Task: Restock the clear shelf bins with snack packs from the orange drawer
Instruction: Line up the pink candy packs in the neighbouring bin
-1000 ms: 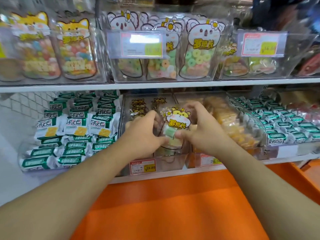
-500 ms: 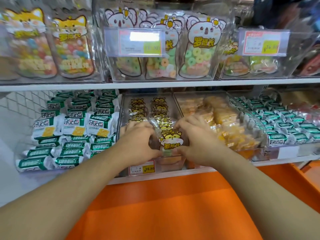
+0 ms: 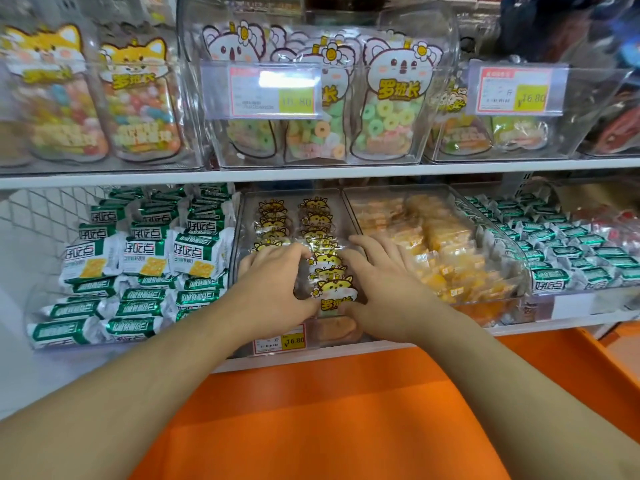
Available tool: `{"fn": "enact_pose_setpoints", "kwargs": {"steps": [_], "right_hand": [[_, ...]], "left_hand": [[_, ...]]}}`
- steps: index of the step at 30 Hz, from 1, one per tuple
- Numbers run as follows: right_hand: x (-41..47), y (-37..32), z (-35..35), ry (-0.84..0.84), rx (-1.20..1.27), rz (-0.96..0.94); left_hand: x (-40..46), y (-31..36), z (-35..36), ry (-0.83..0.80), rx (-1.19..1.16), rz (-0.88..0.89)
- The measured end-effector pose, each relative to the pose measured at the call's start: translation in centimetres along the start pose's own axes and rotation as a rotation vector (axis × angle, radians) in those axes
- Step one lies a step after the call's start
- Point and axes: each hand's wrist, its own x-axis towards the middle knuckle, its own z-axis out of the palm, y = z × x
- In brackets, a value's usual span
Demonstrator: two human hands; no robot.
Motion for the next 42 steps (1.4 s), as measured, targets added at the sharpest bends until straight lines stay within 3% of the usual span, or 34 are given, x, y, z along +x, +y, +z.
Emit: {"fn": "enact_pose_setpoints", "kwargs": {"steps": [3, 11, 22, 32, 37, 42], "right_hand": [[-0.2, 0.1, -0.2, 0.027, 0.105, 0.016], [-0.7, -0.9, 0.5, -0.043, -0.177, 0.005], [-0.5, -1.4, 0.2, -0.097, -0.137, 0.010], [-2.2, -2.9, -1.0, 0.035, 0.025, -0.075], [-4.1, -6.3, -1.9, 0.018, 0.194, -0.146], [-7.0, -11.6, 0.8, -0.063, 0.349, -0.191]], "left_hand": [[0.1, -0.5, 0.0, 0.012, 0.020, 0.015], [-0.3, -0.7, 0.5, -0.033, 0.157, 0.070], [0.1, -0.7, -0.1, -0.153, 0.194, 0.048], [-6.3, -0.4, -0.8, 0.124, -0.118, 0.100], [-12.4, -1.6, -0.3, 0.125, -0.210, 0.035], [-19.1, -6.0, 2.8, 0.083, -0.224, -0.166]]}}
